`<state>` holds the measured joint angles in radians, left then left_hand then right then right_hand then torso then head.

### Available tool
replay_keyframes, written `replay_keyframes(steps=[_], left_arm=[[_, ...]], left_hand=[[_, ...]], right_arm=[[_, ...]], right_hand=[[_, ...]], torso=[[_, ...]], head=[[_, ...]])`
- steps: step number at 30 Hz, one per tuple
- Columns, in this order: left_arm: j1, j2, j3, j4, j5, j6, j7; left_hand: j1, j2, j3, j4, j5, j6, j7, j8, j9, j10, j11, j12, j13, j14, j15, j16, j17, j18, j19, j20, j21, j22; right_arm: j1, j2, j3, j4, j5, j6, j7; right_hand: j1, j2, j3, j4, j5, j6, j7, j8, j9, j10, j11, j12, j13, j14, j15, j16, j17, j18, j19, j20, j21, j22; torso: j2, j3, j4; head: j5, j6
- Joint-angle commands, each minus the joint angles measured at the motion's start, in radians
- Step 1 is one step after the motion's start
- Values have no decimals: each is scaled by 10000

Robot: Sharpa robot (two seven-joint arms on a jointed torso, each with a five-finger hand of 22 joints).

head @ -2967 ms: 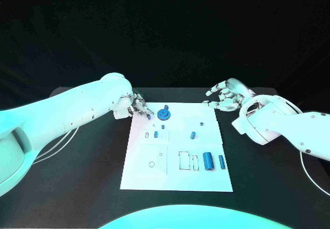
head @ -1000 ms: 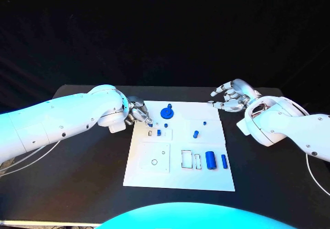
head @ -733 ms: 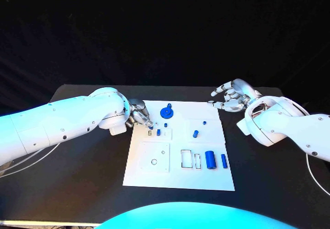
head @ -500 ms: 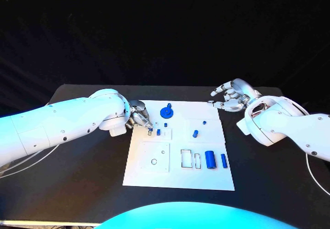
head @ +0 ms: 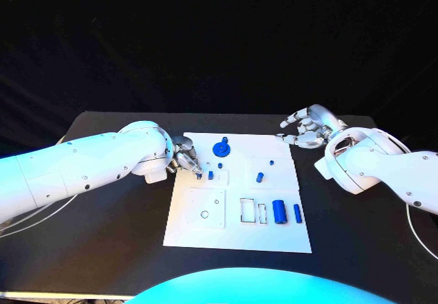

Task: Assemble the parts on the task board

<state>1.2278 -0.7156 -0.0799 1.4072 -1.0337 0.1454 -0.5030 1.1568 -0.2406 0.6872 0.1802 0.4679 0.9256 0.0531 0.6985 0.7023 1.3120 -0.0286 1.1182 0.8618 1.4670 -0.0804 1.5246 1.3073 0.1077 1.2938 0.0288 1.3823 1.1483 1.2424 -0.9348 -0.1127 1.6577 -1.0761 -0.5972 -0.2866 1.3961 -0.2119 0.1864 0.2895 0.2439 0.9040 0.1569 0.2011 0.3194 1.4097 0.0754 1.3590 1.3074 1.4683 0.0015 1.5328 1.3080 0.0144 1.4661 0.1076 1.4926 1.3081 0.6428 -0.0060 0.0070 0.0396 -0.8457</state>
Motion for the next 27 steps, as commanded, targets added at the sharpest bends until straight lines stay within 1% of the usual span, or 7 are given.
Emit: replay_keyframes(steps=[1, 17, 27], left_arm=[[-5, 3, 2, 2, -169, 270, -19], [-7, 19, -2, -12, -259, 552, -43], [-7, 36, -6, -61, -398, 558, -48]], left_hand=[[-3, 98, 1796, -1835, 22, 121, -64, 34, 16, 61, -16, 33, 8, 774, -43, 37, 1568, -143, 57, 9, 40, 5], [-19, 93, 1801, -1849, 59, 133, -68, 35, 16, 73, -19, 39, 18, 775, -46, 40, 1573, -145, 63, 4, 46, 13], [-19, 93, 1801, -1849, 59, 133, -68, 35, 16, 73, -19, 39, 18, 775, -46, 40, 1573, -145, 63, 4, 46, 13]], right_arm=[[-10, -2, 1, 7, -112, 60, 65], [-11, -7, 1, 2, -119, 64, 60], [-12, -18, 1, 8, -119, 60, 57]], right_hand=[[-31, 31, 67, -3, 35, 31, -23, 38, 4, -23, -52, -6, 923, 811, -60, -54, 1759, 54, 691, -81, -56, 2177], [-31, 31, 67, -3, 35, 31, -23, 38, 4, -23, -52, -6, 923, 811, -60, -54, 1759, 54, 691, -81, -56, 2177], [-31, 31, 67, -3, 35, 31, -23, 38, 4, -23, -52, -6, 923, 811, -60, -54, 1759, 54, 691, -81, -56, 2177]], torso=[[5, 4, 0], [-3, 10, -1], [2, 8, -4]], head=[[-4, -2], [12, -24], [12, -13]])
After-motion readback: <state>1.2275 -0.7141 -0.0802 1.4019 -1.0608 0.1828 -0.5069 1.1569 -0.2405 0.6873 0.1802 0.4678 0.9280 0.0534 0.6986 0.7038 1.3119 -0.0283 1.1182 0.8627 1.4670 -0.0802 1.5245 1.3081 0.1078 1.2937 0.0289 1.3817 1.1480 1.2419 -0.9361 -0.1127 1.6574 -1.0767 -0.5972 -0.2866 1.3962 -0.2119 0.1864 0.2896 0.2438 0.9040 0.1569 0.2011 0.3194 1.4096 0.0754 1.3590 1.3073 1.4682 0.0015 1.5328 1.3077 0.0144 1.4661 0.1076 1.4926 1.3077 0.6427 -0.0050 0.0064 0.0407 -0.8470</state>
